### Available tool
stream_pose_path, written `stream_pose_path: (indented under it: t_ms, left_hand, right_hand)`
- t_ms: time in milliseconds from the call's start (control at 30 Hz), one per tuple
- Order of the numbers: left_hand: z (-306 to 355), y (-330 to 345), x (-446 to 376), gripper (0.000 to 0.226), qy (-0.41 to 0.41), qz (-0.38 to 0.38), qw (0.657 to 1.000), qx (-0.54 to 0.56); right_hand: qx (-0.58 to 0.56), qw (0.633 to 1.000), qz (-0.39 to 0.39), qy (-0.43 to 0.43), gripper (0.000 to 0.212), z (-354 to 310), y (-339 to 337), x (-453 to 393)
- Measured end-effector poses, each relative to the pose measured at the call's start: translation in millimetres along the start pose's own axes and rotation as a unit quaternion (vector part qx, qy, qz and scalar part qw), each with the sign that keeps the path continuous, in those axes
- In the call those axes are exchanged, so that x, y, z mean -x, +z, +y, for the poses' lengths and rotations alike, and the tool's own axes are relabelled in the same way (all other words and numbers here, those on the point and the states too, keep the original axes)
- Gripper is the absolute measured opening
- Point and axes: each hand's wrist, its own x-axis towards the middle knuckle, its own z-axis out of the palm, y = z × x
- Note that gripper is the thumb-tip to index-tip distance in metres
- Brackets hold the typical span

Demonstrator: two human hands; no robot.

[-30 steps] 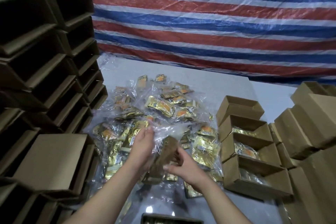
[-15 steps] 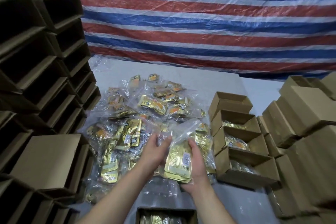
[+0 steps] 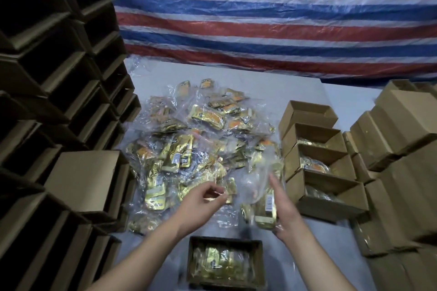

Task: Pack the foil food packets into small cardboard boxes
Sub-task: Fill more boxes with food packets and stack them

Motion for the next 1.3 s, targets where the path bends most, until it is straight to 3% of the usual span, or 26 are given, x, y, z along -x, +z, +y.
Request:
stream_pose_path:
  t_ms: [133,200,267,367,467,633,700,833,967,1067,1233,1300]
  left_hand:
    - [-57.3,-16.7,24.5,0.030,-0.060,-0.077,0.986,-0.137]
    - [-82.9,-15.1,36.7,0.036,-0.079,-0.115,0.976,-0.169]
    - [-101.2,-9.1,44.2,0.023,-0.073,-0.117,0.978,-0.157]
    - [-116.6,-2.5,46.7,0.016,-0.059,-0.112,0.986,-0.106]
    - [-123.5,-0.8,45.5,0.021,-0.060,-0.081,0.992,-0.081]
    - [-119.9,2.5,41.8,0.019,-0.053,-0.036,0.994,-0.085]
    - [-120.0,4.2,41.8,0.019,-0.052,-0.029,0.995,-0.079]
    - [-120.2,4.9,42.3,0.019,-0.051,-0.027,0.995,-0.077]
    - [-117.2,5.5,41.0,0.018,-0.056,-0.021,0.995,-0.080]
    - [-115.4,6.0,40.8,0.017,-0.054,-0.015,0.995,-0.086]
    - [-117.1,7.7,43.7,0.019,-0.048,-0.028,0.995,-0.081]
    - [-116.9,8.3,43.8,0.018,-0.048,-0.027,0.996,-0.076]
  right_hand:
    - [0.046,0.998,-0.014,-0.027,0.071,3.5,-10.4,6.6]
    - [0.156,0.986,-0.044,-0.044,0.059,7.6,-4.5,14.5]
    - [0.330,0.935,-0.112,-0.067,0.055,14.0,0.4,20.7]
    - [0.514,0.825,-0.226,-0.061,0.054,26.8,7.7,24.3]
    - [0.591,0.750,-0.293,-0.046,0.062,41.3,11.1,20.7]
    - [0.699,0.619,-0.357,-0.005,0.048,62.2,13.1,9.3]
    - [0.724,0.589,-0.360,-0.008,0.049,72.0,15.9,0.6]
    - [0.730,0.572,-0.374,-0.018,0.046,94.9,25.7,-16.4]
    - [0.790,0.520,-0.324,-0.019,0.061,125.7,21.5,-24.8]
    - [0.794,0.529,-0.298,-0.022,0.069,136.6,15.8,-29.1]
    - [0.677,0.671,-0.297,0.052,0.075,128.1,13.4,-19.6]
    - [0.670,0.686,-0.279,0.051,0.066,120.8,14.3,-13.2]
